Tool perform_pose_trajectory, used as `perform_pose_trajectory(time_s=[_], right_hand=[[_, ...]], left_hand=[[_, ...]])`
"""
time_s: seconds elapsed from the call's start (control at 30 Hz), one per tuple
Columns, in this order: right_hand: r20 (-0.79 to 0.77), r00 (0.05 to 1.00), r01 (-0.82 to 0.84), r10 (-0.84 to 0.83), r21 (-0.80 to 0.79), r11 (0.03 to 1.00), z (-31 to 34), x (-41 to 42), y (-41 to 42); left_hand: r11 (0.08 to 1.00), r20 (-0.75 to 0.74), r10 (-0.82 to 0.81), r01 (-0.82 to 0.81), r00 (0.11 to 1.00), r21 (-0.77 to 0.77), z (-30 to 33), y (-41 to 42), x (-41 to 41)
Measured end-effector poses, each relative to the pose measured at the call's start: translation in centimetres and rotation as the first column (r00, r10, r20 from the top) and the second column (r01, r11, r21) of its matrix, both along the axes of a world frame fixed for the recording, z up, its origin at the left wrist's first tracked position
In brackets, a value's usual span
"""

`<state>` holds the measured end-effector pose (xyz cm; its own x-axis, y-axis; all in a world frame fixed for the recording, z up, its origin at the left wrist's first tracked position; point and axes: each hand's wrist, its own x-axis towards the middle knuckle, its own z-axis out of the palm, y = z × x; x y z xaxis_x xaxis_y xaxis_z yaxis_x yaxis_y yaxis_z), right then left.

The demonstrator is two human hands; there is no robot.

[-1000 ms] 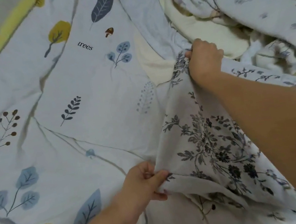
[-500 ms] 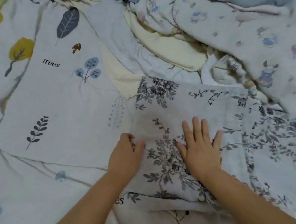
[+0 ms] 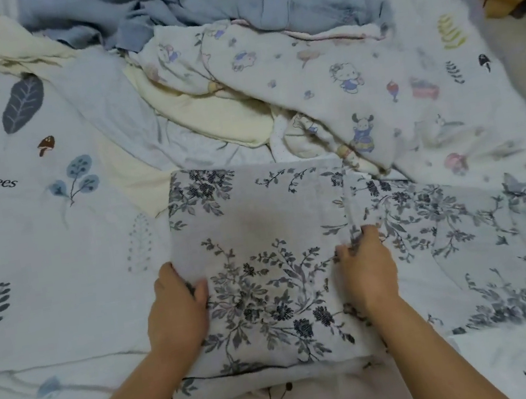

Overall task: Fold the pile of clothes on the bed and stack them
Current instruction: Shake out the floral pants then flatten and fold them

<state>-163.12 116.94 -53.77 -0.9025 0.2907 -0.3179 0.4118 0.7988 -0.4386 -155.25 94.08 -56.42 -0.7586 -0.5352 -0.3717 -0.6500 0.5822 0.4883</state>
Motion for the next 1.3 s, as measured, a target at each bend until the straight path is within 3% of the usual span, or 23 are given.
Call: perform_pose_trajectory(time_s=[0.1, 0.17, 0.27, 0.33, 0.37, 0.43, 0.5, 0.63, 0.7, 0.77, 0.83, 0.9, 1.0, 1.07, 1.1, 1.13, 1.2, 1.3], right_hand=[[-0.172, 0.982, 0.073, -0.076, -0.025, 0.997, 0.3, 0.3, 0.5], [-0.140, 0.985, 0.097, -0.098, -0.011, 0.995, 0.2, 0.7, 0.7], [-0.136, 0.985, -0.063, 0.109, 0.306, 0.950, -0.4, 1.5, 0.4], [-0.195, 0.930, -0.215, 0.311, 0.400, 0.891, -0.7, 1.8, -0.3], [-0.112, 0.899, -0.338, 0.423, 0.437, 0.834, -1.0, 2.1, -0.6], [0.100, 0.826, -0.544, 0.555, 0.404, 0.736, -2.5, 3.1, -0.2], [0.241, 0.801, -0.598, 0.548, 0.354, 0.719, -3.5, 3.4, 0.4], [0.188, 0.784, -0.621, 0.592, 0.210, 0.756, -2.4, 2.5, 1.0], [0.003, 0.839, -0.542, 0.544, 0.074, 0.837, -0.5, 2.2, 2.5], [-0.162, 0.928, -0.342, 0.335, -0.020, 0.939, 1.3, 2.2, 5.1], [-0.181, 0.980, -0.091, 0.082, -0.044, 0.995, 2.1, 2.7, 8.7], [-0.126, 0.975, 0.183, -0.184, -0.015, 0.983, 2.2, 3.4, 12.3], [-0.008, 0.797, 0.603, -0.604, -0.036, 0.797, 1.9, 4.0, 17.1], [0.135, 0.568, 0.822, -0.812, -0.146, 0.551, 1.8, 3.7, 19.8], [0.203, 0.458, 0.872, -0.866, -0.293, 0.392, 1.8, 3.4, 20.9], [0.281, 0.390, 0.866, -0.877, -0.437, 0.245, 1.8, 3.1, 21.9], [0.374, 0.331, 0.806, -0.866, -0.589, 0.054, 1.5, 2.6, 23.3], [0.496, 0.348, 0.755, -0.796, -0.652, -0.076, 1.5, 1.6, 24.0]], left_hand=[[0.994, -0.089, -0.083, 0.077, 0.993, -0.074, 0.2, 0.3, 0.5], [0.984, -0.067, -0.122, 0.112, 0.990, -0.137, 0.5, 0.6, 0.6], [0.944, -0.033, -0.208, 0.192, 0.978, -0.268, 1.0, 1.3, -0.1], [0.885, 0.028, -0.374, 0.366, 0.927, -0.289, 0.9, 2.0, -0.4], [0.829, 0.058, -0.486, 0.481, 0.872, -0.286, 0.6, 2.4, -0.2], [0.705, 0.175, -0.641, 0.664, 0.747, -0.249, -0.7, 3.0, 0.3], [0.654, 0.302, -0.663, 0.727, 0.684, -0.210, -1.7, 3.2, 0.2], [0.637, 0.387, -0.638, 0.738, 0.666, -0.220, -1.5, 3.6, -0.5], [0.670, 0.327, -0.629, 0.705, 0.706, -0.233, -0.2, 4.2, -0.9], [0.710, 0.190, -0.630, 0.658, 0.753, -0.251, 1.2, 5.1, -1.2], [0.725, 0.087, -0.637, 0.633, 0.766, -0.271, 1.7, 6.4, -1.7], [0.745, 0.071, -0.628, 0.625, 0.775, -0.234, 2.2, 8.1, -2.4], [0.740, 0.102, -0.638, 0.644, 0.764, -0.193, 2.5, 10.5, -3.1], [0.727, 0.121, -0.649, 0.659, 0.751, -0.190, 2.6, 11.6, -3.4], [0.725, 0.119, -0.652, 0.661, 0.749, -0.193, 2.5, 11.8, -3.4], [0.724, 0.117, -0.651, 0.660, 0.750, -0.200, 2.4, 12.0, -3.4], [0.721, 0.114, -0.652, 0.659, 0.750, -0.214, 2.4, 12.1, -3.4], [0.707, 0.118, -0.669, 0.677, 0.734, -0.203, 2.4, 11.8, -3.3]])
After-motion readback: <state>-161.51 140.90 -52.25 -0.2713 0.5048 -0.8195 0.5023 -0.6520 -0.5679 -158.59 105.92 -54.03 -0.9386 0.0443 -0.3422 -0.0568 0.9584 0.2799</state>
